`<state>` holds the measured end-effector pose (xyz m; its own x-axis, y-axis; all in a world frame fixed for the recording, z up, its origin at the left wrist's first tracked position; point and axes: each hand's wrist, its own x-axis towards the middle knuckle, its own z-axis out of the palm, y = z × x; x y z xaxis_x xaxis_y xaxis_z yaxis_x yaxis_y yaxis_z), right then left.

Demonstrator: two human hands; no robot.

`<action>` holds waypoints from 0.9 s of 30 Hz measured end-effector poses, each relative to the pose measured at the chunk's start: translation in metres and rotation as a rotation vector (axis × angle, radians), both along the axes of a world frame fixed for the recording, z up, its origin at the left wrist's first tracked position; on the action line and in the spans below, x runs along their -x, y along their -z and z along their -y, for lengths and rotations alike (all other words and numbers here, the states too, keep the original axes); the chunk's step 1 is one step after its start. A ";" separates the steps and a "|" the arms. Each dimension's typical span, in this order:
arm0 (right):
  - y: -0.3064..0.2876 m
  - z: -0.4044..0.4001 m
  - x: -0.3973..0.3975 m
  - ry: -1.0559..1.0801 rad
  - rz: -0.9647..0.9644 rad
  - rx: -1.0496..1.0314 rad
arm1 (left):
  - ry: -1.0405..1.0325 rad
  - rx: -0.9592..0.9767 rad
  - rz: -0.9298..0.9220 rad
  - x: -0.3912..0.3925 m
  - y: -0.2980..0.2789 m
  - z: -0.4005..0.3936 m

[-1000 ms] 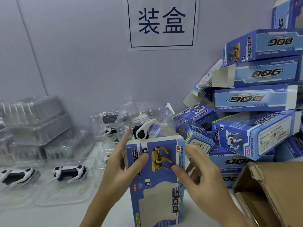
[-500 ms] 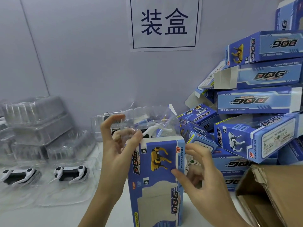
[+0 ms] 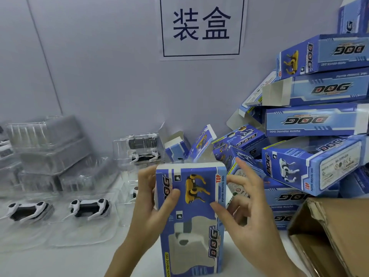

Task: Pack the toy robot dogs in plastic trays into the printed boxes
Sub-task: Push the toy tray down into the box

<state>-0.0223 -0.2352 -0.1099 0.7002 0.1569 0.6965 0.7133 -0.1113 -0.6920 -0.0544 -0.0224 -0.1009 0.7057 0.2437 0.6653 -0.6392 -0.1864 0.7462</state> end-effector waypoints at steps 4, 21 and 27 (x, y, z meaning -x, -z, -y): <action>0.003 0.001 -0.003 0.098 0.173 0.161 | -0.038 0.045 -0.026 -0.001 0.008 0.003; 0.002 0.003 -0.003 -0.043 0.020 0.298 | 0.091 -0.411 -0.338 0.010 0.001 -0.029; 0.016 -0.012 0.006 -0.100 -0.134 0.114 | 0.110 -0.117 -0.352 0.010 0.011 -0.019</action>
<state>-0.0286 -0.2231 -0.1261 0.7622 0.3027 0.5723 0.6274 -0.1276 -0.7681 -0.0647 -0.0038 -0.1118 0.9136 0.0910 0.3964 -0.3684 -0.2279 0.9013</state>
